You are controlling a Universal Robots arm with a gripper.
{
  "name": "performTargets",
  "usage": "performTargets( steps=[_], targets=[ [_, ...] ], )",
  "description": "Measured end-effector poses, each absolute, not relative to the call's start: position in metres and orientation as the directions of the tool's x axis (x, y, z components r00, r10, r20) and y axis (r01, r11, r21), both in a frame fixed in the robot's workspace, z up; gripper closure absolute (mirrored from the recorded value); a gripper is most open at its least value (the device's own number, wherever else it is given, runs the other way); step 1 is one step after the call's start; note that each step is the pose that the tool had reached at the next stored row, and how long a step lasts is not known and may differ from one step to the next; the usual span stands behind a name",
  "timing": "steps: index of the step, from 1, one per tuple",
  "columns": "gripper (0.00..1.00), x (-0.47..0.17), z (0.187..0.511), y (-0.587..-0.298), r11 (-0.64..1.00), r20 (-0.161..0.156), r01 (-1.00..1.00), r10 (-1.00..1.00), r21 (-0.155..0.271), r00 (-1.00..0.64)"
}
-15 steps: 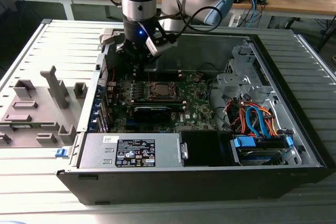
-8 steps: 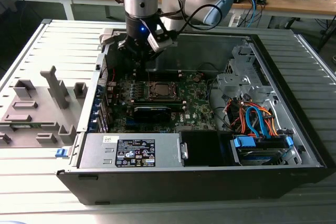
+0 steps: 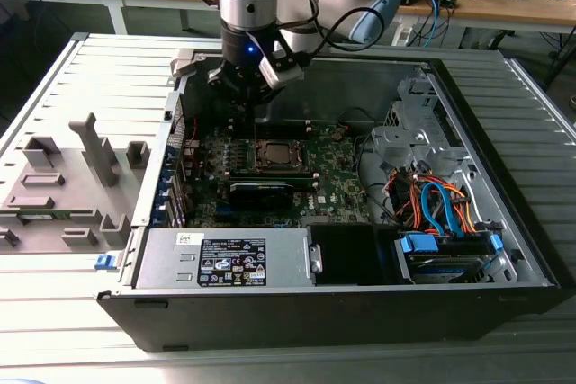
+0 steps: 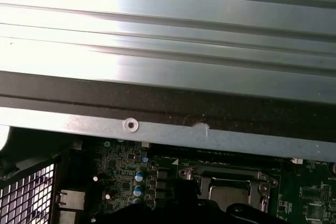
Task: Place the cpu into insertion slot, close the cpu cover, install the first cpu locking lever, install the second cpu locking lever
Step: 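Install the first cpu locking lever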
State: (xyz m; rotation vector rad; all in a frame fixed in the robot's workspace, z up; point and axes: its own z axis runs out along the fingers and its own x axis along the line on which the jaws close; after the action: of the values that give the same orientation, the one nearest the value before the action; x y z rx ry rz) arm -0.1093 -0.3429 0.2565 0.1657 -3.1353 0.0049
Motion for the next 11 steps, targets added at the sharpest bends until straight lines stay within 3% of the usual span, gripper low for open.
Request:
performTargets(
  steps=[11],
  targets=[
    [0.89, -0.1005, 0.2557, -0.3427, 0.994, 0.005, -0.105, -0.105, -0.003, -0.994]
  ],
)
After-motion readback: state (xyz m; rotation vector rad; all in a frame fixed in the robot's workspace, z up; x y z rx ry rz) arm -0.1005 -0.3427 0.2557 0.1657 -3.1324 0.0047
